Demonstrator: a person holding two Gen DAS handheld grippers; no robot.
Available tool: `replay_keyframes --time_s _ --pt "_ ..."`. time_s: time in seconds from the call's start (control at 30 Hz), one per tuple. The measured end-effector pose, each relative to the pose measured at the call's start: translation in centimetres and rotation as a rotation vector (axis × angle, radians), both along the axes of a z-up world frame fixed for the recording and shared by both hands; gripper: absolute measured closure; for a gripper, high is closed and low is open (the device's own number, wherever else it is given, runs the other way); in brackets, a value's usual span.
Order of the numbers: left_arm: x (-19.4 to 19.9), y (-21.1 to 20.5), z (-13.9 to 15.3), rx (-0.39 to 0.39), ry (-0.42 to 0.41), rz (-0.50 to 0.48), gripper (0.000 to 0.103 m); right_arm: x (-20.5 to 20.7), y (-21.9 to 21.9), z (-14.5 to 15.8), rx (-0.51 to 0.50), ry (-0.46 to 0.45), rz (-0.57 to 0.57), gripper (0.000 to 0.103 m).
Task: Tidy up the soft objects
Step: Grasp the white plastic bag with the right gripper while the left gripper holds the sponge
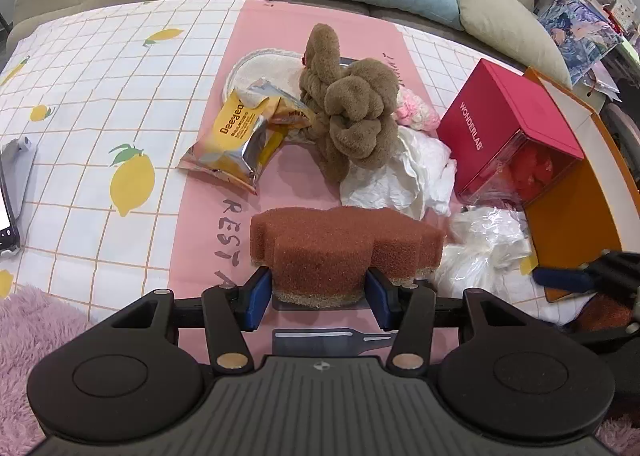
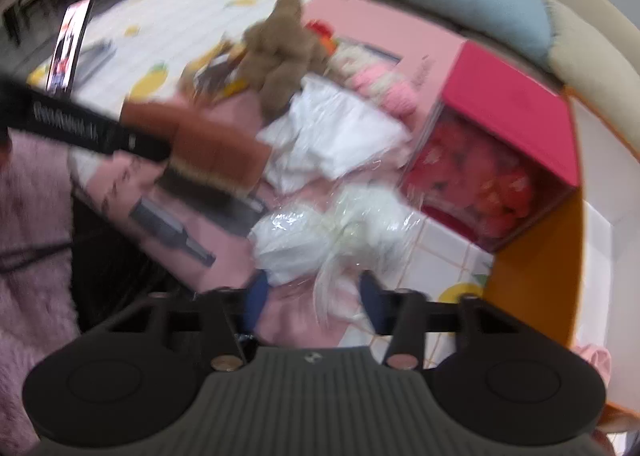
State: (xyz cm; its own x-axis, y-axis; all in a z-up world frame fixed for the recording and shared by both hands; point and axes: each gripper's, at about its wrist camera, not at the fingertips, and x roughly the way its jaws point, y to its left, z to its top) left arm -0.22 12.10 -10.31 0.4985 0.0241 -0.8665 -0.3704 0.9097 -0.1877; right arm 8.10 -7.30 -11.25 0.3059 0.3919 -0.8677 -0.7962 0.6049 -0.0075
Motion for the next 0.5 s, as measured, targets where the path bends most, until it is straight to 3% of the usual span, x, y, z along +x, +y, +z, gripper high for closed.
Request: replay_keyframes --time_s 0.07,0.2,0.4,0.5 --pt "0.1 0.0 -0.1 0.002 0.000 0.000 0.045 0.7 -0.7 0.4 0.050 0.030 -0.058 0.050" --pt "0.3 -0.4 -0.2 0.015 -0.003 -0.008 0.045 3.6 -2.0 -0.4 0.150 0.189 -0.260 0.050" --pt "0.1 -0.2 0.0 0.015 -0.014 -0.002 0.045 6.1 -3.8 -1.2 0.289 0.398 -0.519 0.038" --pt "0.3 -0.3 0.0 0.018 -0.015 -0.001 0.045 6.8 -4.3 -2.6 0.303 0.492 -0.663 0.031"
